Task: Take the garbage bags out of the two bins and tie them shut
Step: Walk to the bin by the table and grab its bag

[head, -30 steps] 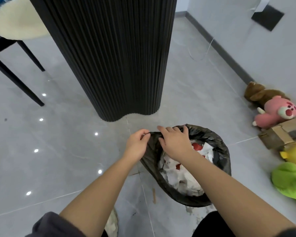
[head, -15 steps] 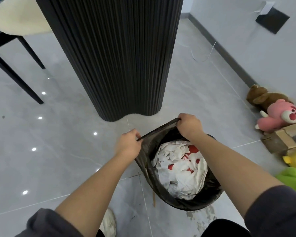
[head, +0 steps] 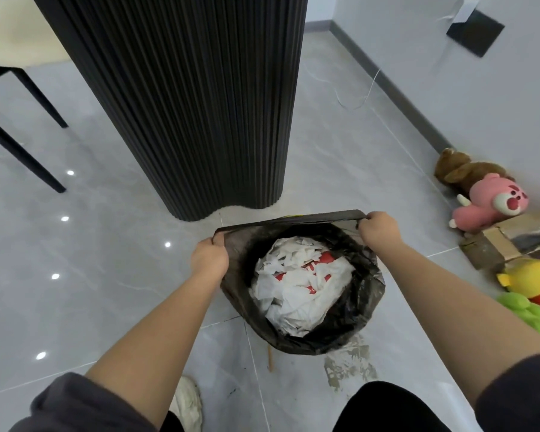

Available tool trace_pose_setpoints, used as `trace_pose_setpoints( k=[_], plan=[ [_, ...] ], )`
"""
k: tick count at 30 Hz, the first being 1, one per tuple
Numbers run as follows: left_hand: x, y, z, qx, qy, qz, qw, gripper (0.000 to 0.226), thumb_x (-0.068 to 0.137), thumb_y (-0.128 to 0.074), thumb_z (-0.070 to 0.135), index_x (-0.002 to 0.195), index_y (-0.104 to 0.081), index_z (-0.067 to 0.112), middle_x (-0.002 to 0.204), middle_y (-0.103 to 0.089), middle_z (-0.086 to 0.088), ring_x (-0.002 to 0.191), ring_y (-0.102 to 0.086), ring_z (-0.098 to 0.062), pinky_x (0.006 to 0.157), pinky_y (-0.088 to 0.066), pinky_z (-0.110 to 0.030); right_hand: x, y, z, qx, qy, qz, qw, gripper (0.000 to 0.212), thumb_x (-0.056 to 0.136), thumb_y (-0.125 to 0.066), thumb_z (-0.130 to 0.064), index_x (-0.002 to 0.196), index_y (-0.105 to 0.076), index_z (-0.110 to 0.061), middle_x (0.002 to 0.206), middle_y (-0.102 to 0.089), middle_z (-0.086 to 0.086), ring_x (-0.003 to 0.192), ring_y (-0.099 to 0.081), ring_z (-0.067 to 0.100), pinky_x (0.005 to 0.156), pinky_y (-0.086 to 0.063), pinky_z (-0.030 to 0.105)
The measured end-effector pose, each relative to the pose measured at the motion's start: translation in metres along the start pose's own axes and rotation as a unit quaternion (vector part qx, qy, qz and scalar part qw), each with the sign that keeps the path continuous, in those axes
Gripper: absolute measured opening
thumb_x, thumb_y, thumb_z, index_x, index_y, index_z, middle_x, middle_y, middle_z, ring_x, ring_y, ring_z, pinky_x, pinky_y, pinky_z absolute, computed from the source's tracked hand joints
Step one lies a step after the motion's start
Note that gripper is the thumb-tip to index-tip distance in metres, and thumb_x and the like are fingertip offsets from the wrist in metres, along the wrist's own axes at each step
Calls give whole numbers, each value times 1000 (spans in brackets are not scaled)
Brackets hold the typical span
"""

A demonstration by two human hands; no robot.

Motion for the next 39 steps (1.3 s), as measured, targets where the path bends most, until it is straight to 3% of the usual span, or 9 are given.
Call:
trace_pose_setpoints(
  k=[5, 13, 17, 20, 25, 27, 31, 35, 39],
  plan=[
    [-17, 11, -12, 148, -80, -91, 982, 54, 93, -43, 55, 80, -64, 7, 82, -63, -9, 89, -61, -28, 76, -47, -31, -12, 1, 36, 74, -116, -111, 984, 32, 88, -45, -25, 94, -59, 3, 93, -62, 18, 84, -61, 32, 74, -51, 34],
    [-47, 24, -19, 360, -11, -388, 848, 28, 80, -69, 42, 95, -62, 20, 80, -74, -4, 54, -42, -14, 42, -29, -19, -50, 19, 27, 152, -208, -313, 914, 37, 98, -42, -31, 97, -62, 0, 74, -73, 15, 66, -70, 24, 62, -58, 33],
    [-48, 25, -1, 292, -13, -355, 888, 13, 89, -62, 28, 88, -58, 16, 67, -61, -1, 52, -40, -13, 46, -33, -19, -59, 23, 0, 288, -195, -276, 896, 33, 100, -40, -29, 90, -59, -3, 56, -69, 11, 44, -66, 19, 38, -52, 28],
    [-46, 28, 6, 110, 29, -280, 953, 19, 96, -52, 22, 101, -61, 5, 77, -66, -9, 64, -60, -19, 65, -53, -28, -60, 10, -24, 495, -151, -236, 822, 30, 102, -32, -16, 97, -60, -8, 75, -68, 11, 57, -67, 18, 48, -55, 24],
    [-52, 28, 5, -155, 100, -235, 954, 22, 97, -46, 3, 118, -52, 1, 93, -67, -18, 79, -67, -29, 67, -56, -38, -73, -18, -40, 662, -117, -253, 695, 32, 102, -29, -9, 99, -60, -7, 69, -69, 9, 57, -66, 15, 59, -56, 28],
    [-51, 28, 8, -157, 68, -208, 963, 27, 96, -41, -5, 119, -50, 5, 100, -65, -19, 80, -67, -29, 68, -55, -38, -79, -33, -43, 637, -77, -239, 729, 22, 99, -37, -7, 108, -57, -8, 69, -71, 5, 60, -68, 14, 59, -57, 27],
    [-45, 27, 10, -43, -9, -188, 981, 33, 90, -40, -10, 114, -61, 1, 89, -66, -18, 73, -65, -24, 64, -58, -27, -101, -56, -48, 338, 160, -229, 899, 34, 79, -70, -26, 112, -62, -22, 101, -72, -3, 94, -68, 13, 85, -53, 30],
    [-36, 31, 19, 9, -52, -212, 976, 19, 90, -57, 4, 108, -64, 5, 81, -68, -11, 61, -67, -13, 54, -55, -18, -124, -86, -59, 93, 293, -251, 918, 77, 63, -84, -42, 131, -50, -28, 121, -60, -16, 111, -55, 0, 97, -41, 22],
    [-35, 25, 34, 57, -96, -239, 965, 7, 90, -60, 9, 92, -67, 7, 66, -65, -6, 51, -61, -9, 53, -53, -17, -125, -104, -64, 78, 314, -227, 919, 88, 60, -85, -44, 136, -47, -24, 131, -56, -9, 121, -49, 5, 104, -37, 22]
  ],
)
Point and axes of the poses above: each hand's wrist, its own x-axis towards the middle knuckle, its own y-axis out of the back of the hand, z = x × y, the point moved 4 cm from there along x, towards the middle knuckle
